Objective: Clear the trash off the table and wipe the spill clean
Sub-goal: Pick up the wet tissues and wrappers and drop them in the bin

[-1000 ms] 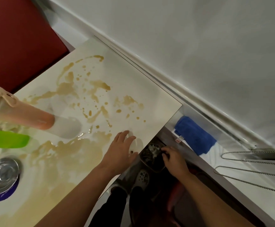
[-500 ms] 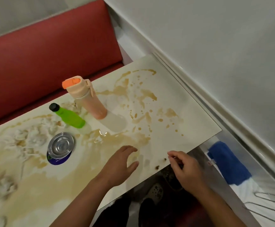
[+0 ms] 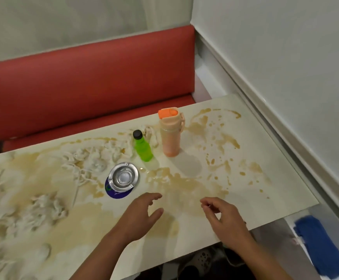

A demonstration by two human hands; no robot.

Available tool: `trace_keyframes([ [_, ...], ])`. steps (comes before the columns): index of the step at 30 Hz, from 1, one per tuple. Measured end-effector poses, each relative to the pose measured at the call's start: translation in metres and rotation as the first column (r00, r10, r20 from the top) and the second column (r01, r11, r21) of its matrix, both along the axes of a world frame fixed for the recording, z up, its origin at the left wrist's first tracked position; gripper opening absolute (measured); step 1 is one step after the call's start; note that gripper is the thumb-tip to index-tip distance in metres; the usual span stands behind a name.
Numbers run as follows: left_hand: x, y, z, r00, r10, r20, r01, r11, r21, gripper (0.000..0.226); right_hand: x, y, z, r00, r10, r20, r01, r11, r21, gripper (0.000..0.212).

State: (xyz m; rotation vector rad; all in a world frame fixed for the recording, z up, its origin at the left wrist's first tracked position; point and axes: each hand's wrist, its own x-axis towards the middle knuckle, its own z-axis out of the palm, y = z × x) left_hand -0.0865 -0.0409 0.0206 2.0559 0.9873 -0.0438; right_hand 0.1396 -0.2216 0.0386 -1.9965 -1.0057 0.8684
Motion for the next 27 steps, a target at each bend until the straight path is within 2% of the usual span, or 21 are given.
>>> trace_keyframes([
  [4,-0.033,0.035,-0.002,0.997,0.075,-0.011,-0.075,0.997,0.001,0.043,-0.030,0.031,0.002,1.000,0.023,-0.016,-0.023,1.000,0.006,0.020],
  [9,-0.070,0.091,-0.008,0.962,0.274,-0.012,-0.269,0.952,0.145,0.044,-0.066,0.068,0.004,0.998,0.053,-0.041,-0.052,0.998,0.017,0.019],
  [15,-0.096,0.169,-0.028,0.911,0.406,-0.064,-0.378,0.889,0.258,0.064,-0.105,0.105,-0.001,0.995,0.079,-0.058,-0.080,0.997,-0.005,0.019],
  [18,-0.089,0.199,-0.041,0.919,0.372,-0.133,-0.330,0.908,0.257,0.068,-0.123,0.120,-0.005,0.994,0.096,-0.053,-0.098,0.995,-0.020,0.019],
  [23,-0.084,0.218,-0.060,0.935,0.248,-0.254,-0.183,0.949,0.256,0.056,-0.143,0.149,-0.004,0.993,0.114,-0.040,-0.116,0.992,-0.044,0.019],
  [27,-0.092,0.223,-0.069,0.931,0.212,-0.297,-0.133,0.955,0.267,0.050,-0.152,0.189,-0.003,0.975,0.221,0.001,-0.221,0.972,-0.083,0.023],
])
